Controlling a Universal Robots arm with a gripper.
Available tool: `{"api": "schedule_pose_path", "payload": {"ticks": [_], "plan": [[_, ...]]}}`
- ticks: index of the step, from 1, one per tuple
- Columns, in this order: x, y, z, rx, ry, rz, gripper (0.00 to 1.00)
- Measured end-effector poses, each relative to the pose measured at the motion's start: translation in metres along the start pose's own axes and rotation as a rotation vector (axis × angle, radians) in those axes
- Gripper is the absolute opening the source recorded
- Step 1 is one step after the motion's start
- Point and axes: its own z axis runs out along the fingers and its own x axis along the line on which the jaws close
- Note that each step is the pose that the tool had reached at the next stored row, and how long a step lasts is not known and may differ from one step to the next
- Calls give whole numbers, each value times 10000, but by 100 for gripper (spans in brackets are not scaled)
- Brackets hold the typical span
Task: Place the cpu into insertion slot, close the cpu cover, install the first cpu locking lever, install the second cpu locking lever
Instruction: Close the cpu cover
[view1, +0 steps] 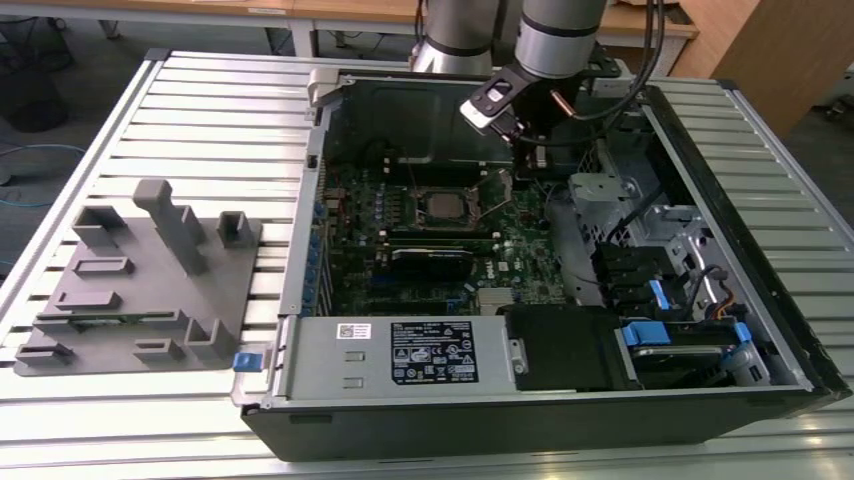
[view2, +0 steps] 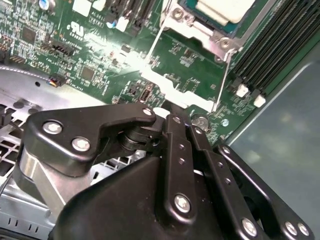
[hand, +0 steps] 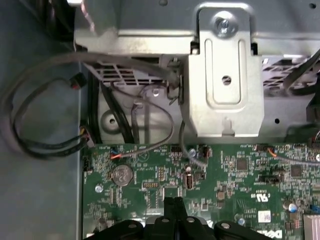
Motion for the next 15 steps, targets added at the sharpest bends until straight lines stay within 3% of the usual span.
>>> {"api": "schedule_pose_path", "payload": {"ticks": [15], "plan": [[125,-328,-21,-14,-112,46,11]]}}
